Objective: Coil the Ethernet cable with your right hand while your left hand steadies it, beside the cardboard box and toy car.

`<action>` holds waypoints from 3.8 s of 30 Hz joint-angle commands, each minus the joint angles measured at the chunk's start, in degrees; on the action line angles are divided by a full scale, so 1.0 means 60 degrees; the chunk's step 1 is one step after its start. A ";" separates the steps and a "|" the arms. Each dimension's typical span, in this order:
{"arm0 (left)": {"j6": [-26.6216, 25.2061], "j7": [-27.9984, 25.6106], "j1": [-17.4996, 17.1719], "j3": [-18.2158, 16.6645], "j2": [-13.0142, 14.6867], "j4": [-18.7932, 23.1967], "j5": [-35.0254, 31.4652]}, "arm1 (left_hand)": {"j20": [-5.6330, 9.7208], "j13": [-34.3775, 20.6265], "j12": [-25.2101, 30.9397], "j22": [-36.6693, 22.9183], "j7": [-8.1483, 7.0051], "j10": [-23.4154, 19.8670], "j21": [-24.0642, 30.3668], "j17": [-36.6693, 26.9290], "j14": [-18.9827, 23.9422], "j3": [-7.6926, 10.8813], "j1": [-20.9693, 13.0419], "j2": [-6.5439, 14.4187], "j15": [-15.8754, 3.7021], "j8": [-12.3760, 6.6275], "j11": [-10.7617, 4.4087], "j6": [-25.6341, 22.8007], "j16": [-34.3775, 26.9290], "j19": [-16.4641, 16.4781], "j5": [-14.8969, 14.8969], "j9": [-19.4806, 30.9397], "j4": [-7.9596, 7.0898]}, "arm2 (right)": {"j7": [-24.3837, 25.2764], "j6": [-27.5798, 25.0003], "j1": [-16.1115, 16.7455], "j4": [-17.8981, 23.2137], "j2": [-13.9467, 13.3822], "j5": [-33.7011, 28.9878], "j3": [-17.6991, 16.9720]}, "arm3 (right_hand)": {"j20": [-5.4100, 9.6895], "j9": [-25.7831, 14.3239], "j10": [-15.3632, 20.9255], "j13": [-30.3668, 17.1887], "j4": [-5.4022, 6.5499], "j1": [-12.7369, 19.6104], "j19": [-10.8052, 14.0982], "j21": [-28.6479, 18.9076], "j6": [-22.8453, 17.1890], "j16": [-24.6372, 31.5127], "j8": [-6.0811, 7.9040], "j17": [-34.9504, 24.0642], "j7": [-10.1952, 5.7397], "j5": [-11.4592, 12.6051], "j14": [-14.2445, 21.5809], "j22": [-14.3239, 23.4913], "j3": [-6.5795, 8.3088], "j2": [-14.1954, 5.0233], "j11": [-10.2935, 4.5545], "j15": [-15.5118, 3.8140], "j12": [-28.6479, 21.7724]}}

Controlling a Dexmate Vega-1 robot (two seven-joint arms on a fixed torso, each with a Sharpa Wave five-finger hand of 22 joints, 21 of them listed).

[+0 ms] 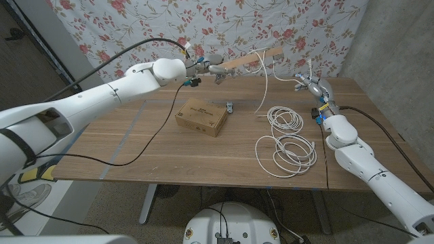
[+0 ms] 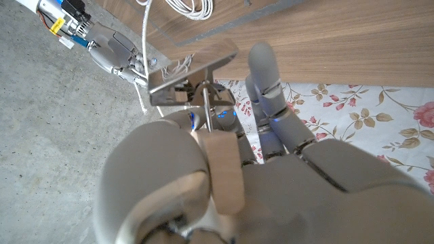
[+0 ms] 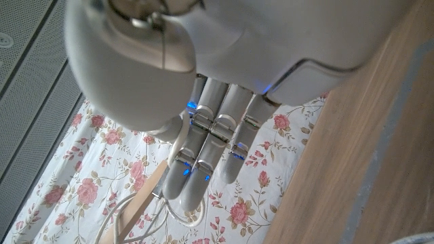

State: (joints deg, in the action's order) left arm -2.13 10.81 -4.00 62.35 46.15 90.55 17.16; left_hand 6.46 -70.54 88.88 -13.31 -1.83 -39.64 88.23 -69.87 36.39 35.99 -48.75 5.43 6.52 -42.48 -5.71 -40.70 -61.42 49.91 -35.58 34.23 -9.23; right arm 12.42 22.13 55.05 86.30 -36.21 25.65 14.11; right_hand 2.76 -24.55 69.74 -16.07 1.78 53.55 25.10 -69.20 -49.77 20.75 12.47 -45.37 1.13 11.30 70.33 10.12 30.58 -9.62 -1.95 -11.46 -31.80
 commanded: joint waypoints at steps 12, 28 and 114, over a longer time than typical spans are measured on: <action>-0.0276 0.0934 0.0131 -0.0056 -0.0279 -0.0229 -0.0337 | -0.0770 -0.0033 0.0051 0.0033 0.0008 -0.0042 -0.0028 -0.0019 0.2974 -0.0040 -0.0022 0.0163 -0.2309 -0.0082 -0.0029 0.0011 -0.1183 -0.3623 0.0048 -0.0018 0.0008 | 0.0910 0.0530 0.0501 0.0988 -0.0113 -0.1854 -0.0299 | 0.1188 0.0338 -0.0686 0.0134 -0.0120 -0.0106 -0.0267 0.0129 -0.0995 -0.0383 -0.0147 0.0423 0.0646 -0.0115 -0.0671 0.0002 -0.0090 0.0054 -0.0016 -0.0001 0.0614; -0.0253 0.1076 0.0012 -0.0200 -0.0145 -0.0107 -0.0317 | -0.0764 -0.0033 0.0049 0.0006 0.0034 -0.0034 0.0000 -0.0019 0.2958 -0.0053 -0.0024 0.0182 -0.2290 -0.0092 -0.0028 0.0022 -0.1201 -0.3648 0.0071 -0.0067 0.0010 | -0.0273 0.0703 0.0410 0.0881 -0.0507 -0.1641 -0.0177 | -0.0894 0.1646 -0.5765 -0.0129 -0.0250 -0.2713 -0.1836 0.1299 0.3712 -0.1654 -0.0393 0.1250 -0.0284 0.0080 -0.5624 0.0001 -0.2753 0.1900 0.0187 0.1231 0.3129; -0.1162 0.1079 -0.0035 0.0168 0.1984 0.1632 0.1044 | -0.0651 -0.0036 0.0082 -0.0004 0.0230 -0.0162 0.0146 -0.0009 0.3174 -0.0012 -0.0110 0.0388 -0.2408 -0.0271 0.0013 0.0160 -0.1399 -0.3158 0.0167 -0.0136 0.0055 | 0.3212 -0.6641 0.0300 0.4115 -0.1365 -1.1159 0.1156 | -0.1429 0.2326 -1.1877 0.0560 0.0750 -0.4426 -0.3084 0.9548 0.8708 -0.1663 -0.0313 0.3696 -0.2271 0.2161 -1.2378 0.0093 -0.7943 0.1440 0.0311 0.2460 0.3473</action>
State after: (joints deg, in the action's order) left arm -3.41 18.01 -3.58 63.05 53.62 96.39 19.58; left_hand 6.46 -70.67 88.88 -13.20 -0.92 -39.86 88.68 -69.74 36.39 35.75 -48.90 6.24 6.52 -43.47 -5.51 -39.79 -61.42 49.91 -34.93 33.29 -9.01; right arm 29.50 -21.41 60.00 114.77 -46.26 -39.92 18.61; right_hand -6.15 -10.39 -1.34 -12.77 6.23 26.85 6.43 -12.06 1.95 10.57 10.96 -23.10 -12.50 24.34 -3.62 10.65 -17.28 -0.44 0.42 3.57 -10.58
